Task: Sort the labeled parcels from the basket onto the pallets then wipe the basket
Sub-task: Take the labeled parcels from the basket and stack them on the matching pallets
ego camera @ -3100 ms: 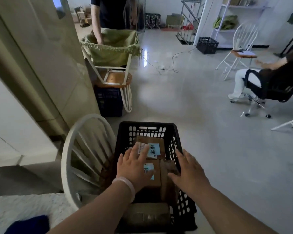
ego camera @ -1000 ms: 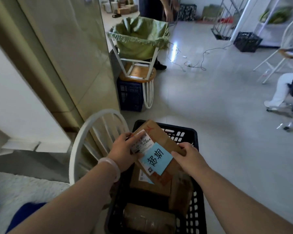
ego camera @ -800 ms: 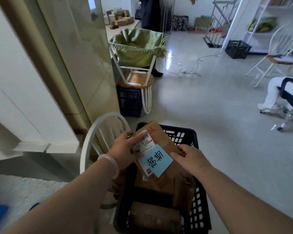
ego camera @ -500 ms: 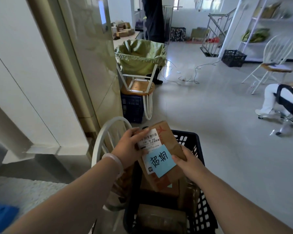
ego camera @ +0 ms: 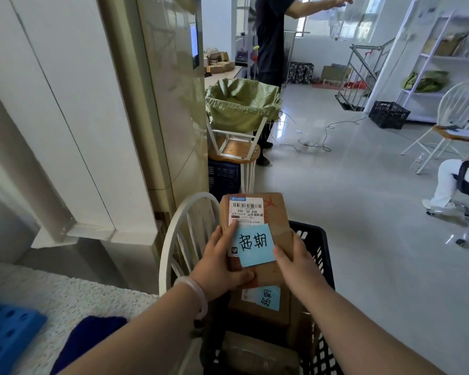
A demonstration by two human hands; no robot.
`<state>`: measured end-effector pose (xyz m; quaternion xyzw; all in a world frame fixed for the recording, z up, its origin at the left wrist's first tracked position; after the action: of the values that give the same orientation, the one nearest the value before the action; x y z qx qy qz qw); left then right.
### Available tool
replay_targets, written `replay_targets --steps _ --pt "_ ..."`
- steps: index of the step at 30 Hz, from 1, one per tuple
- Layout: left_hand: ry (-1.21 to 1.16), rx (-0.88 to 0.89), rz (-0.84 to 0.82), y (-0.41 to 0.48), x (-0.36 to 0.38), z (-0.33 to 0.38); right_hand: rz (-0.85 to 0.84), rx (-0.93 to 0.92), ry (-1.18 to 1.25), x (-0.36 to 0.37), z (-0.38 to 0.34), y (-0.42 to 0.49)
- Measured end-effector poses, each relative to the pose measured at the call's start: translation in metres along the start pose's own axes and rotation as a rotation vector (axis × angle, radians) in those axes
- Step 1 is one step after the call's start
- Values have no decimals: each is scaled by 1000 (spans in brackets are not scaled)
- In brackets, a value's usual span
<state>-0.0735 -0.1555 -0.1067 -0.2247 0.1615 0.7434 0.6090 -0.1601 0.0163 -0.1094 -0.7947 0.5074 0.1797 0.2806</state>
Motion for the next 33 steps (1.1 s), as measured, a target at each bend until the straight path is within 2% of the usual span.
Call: replay_targets --steps 3,8,16,25,33 --pt "-40 -30 47 -8 -8 1 -17 -115 -47 0 -17 -4" --pt "-102 -69 237 -35 -23 5 -163 -329 -176 11 -46 -19" --pt "4 -198 508 -121 -30 15 -309 -556 -417 38 -69 -55" --pt "5 -437 825 -281 -61 11 -625 -812 -375 126 -114 -157" --pt "1 -565 987 -398 -82 0 -821 -938 -358 194 -144 -254"
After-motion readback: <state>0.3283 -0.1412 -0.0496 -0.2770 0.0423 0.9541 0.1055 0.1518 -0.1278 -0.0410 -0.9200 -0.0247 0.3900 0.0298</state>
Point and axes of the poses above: each hand's wrist, its own y-axis towards the middle knuckle, its own x-axis out of the palm, z = x × y, the point moved 8 cm from there along y, towards the middle knuckle, and after that the axes turned 3 degrees about x, right-handed, at the moved point
